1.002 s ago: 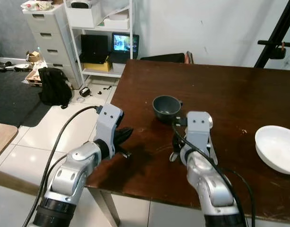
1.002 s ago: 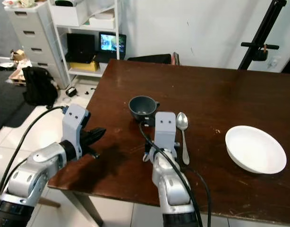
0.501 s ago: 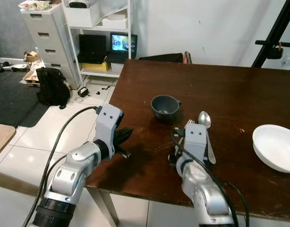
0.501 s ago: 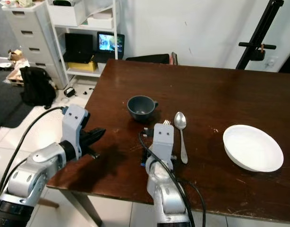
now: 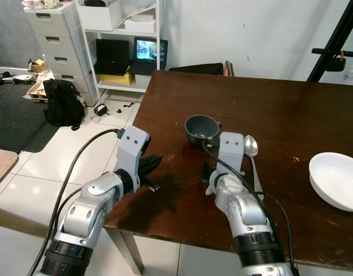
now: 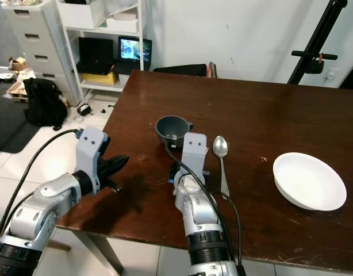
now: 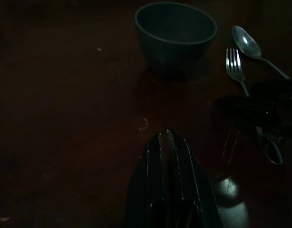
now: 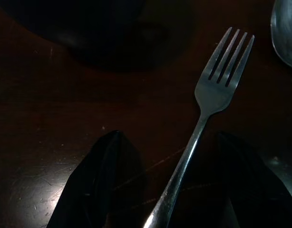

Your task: Setting the table

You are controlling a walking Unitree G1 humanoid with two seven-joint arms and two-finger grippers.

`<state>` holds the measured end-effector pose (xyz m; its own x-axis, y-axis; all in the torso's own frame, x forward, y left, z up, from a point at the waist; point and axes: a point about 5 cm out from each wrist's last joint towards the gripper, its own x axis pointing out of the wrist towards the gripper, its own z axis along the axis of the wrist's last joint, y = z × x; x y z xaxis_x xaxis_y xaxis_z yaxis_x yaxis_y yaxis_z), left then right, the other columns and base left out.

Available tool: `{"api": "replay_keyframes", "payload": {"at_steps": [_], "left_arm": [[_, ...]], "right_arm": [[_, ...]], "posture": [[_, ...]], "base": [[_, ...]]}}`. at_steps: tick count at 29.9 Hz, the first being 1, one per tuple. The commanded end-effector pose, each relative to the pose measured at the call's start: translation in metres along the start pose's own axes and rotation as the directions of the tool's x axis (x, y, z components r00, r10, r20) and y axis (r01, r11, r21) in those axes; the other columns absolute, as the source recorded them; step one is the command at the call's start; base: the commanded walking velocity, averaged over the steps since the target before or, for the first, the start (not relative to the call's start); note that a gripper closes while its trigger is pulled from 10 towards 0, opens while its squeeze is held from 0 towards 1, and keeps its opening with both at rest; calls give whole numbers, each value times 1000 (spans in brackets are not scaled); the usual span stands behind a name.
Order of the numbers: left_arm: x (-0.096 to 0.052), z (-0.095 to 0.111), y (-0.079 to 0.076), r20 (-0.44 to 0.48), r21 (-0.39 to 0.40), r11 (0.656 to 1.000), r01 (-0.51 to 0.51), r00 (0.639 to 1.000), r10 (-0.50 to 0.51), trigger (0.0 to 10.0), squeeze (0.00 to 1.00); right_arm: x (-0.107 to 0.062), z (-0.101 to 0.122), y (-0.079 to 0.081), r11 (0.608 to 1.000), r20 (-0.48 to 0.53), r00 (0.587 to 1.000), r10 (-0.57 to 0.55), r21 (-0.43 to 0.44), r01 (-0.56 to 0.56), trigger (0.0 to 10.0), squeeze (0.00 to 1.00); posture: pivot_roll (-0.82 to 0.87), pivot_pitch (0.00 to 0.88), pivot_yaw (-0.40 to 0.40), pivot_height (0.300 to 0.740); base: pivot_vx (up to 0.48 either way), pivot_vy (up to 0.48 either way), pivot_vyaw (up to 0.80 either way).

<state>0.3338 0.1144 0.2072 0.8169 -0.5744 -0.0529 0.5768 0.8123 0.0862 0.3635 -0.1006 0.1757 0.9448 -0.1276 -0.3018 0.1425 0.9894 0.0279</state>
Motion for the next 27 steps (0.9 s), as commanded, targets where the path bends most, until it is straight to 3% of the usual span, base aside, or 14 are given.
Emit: {"api": "replay_keyframes", "payload": {"at_steps": [1,3,4,5,7,9,21,27], "left_arm": [[-3,-5,-1,-19,-2,1000,-4,1000,4,10000,0],[-6,-6,1,-25,-3,1000,-12,1000,12,10000,0],[-6,-6,1,-25,-3,1000,-12,1000,12,10000,0],[-6,-7,2,-28,-3,1000,-15,999,15,10000,0],[-6,-7,2,-29,-3,1000,-16,999,16,10000,0],[-6,-7,2,-29,-3,1000,-15,999,15,10000,0],[-6,-6,1,-31,-5,1000,-13,999,13,10000,0],[-5,-6,1,-28,-7,1000,-16,999,16,10000,0]], "right_arm": [[3,-14,0,1000,-57,998,-2,-14,1,9529,0],[5,-22,-1,1000,-83,997,-6,1,6,8196,0],[5,-22,-1,1000,-83,997,-6,1,6,8196,0],[6,-25,-1,1000,-98,995,-12,17,13,4549,0],[8,-25,-2,999,-105,994,-14,29,17,588,0],[9,-25,-3,999,-107,994,-15,35,19,0,0],[12,-22,-10,997,-102,994,-36,64,43,0,0],[15,-22,-23,995,-101,993,-67,70,74,0,0]], "posture": [[-47,186,72,740],[-43,194,68,740],[-43,194,68,740],[-43,194,68,740],[-43,201,69,740],[-42,203,70,740],[-42,206,74,740],[-44,202,72,740]], "base": [[0,0,0],[0,0,0],[0,0,0],[0,0,0],[0,0,0],[0,0,0],[0,0,0],[0,0,0]]}}
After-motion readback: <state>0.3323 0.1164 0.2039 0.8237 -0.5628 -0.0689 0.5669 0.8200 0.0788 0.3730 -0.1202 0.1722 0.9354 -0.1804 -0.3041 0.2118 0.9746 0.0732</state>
